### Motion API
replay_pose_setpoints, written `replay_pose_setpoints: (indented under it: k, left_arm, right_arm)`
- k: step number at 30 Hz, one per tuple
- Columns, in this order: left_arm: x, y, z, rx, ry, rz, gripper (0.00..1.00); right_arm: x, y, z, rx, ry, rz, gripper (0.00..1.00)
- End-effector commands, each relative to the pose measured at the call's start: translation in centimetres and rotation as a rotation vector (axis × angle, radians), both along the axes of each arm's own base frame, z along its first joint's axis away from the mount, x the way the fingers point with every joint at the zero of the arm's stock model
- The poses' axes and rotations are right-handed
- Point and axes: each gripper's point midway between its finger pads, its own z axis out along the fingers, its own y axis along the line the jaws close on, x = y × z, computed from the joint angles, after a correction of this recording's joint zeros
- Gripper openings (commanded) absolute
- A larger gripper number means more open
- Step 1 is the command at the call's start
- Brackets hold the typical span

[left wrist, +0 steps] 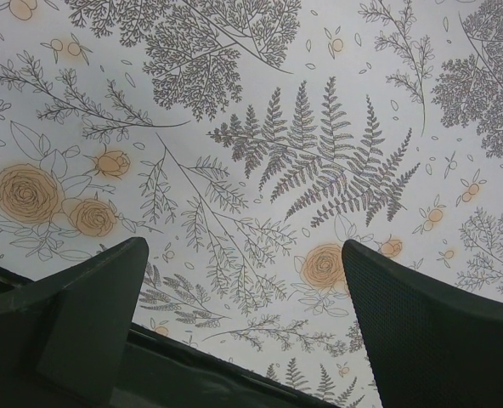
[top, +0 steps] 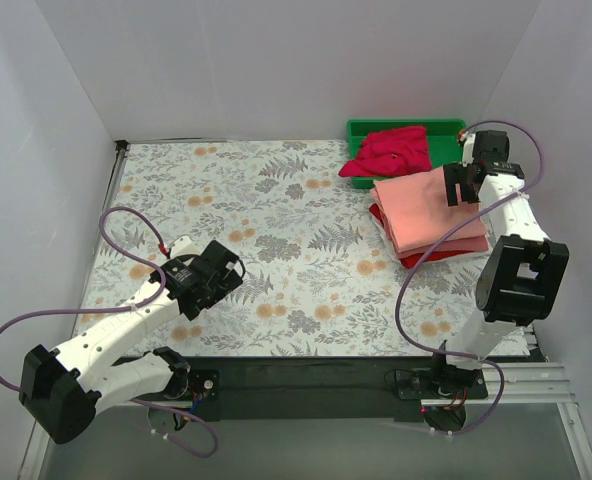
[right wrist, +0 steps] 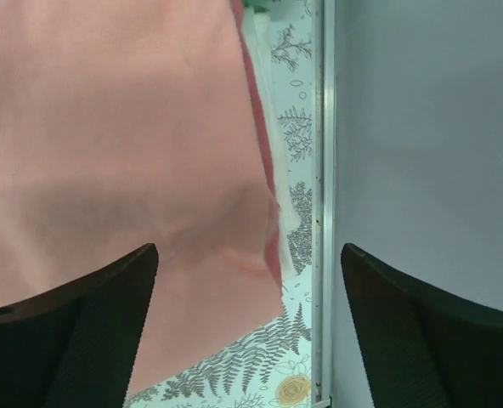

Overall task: Fold and stack the t-shirts
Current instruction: Neatly place the folded tshirt to the corner, then reset both grippers

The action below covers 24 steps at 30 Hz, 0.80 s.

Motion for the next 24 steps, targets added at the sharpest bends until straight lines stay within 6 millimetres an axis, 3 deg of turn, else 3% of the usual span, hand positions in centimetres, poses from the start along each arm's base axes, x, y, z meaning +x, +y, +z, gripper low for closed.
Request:
replay_pose_setpoints:
  k: [1,6,9,10,12,13,14,16,20,21,22,24]
  left_arm:
    - [0.6,0.4,1.2,0.008,-0.048,0.025,0.98]
    - [0.6,0.4,1.3,0.003,-0.054,0.027,0.98]
    - [0.7,0.3,1.6,-0.002,-0.057,0.023,0.98]
    - [0.7,0.3,1.7,-0.004,-0.059,0.023,0.98]
    - [0.7,0.3,1.9,-0.009,-0.067,0.026,0.98]
    - [0.6,0.3,1.9,-0.009,-0.067,0.026,0.98]
    - [0.7,0.3,2.1,-0.012,-0.07,0.026,0.98]
    - [0.7,0.3,2.8,-0.022,-0.086,0.027,0.98]
    - [1.1,1.0,6.2,-0.025,-0.151,0.043,0.98]
    - [1.1,1.2,6.8,-0.024,-0.166,0.044,0.98]
    - [1.0,1.4,7.6,-0.037,-0.191,0.045,0.98]
    - [1.0,1.6,8.4,-0.051,-0.227,0.047,0.98]
  right_arm:
    - [1.3,-2.2,0.2,0.04,-0.076,-0.152,0.98]
    - [1.2,-1.4,1.3,0.089,-0.116,-0.143,0.98]
    - [0.8,0.0,4.4,0.139,-0.196,-0.095,0.98]
    - [0.3,0.6,6.3,0.168,-0.248,-0.087,0.98]
    - [-1.0,1.6,7.1,0.211,-0.277,-0.079,0.98]
    - [-2.2,2.7,9.0,0.262,-0.334,-0.073,0.98]
    - [-3.0,3.2,9.5,0.289,-0.356,-0.073,0.98]
    - [-5.5,5.0,9.3,0.377,-0.394,-0.062,0.98]
    - [-10.3,7.0,6.7,0.488,-0.409,-0.105,0.98]
    - [-11.5,7.8,7.4,0.517,-0.445,-0.08,0.98]
    - [-12.7,8.2,4.8,0.533,-0.403,-0.09,0.98]
    - [-14.5,8.9,4.4,0.576,-0.436,-0.101,0.98]
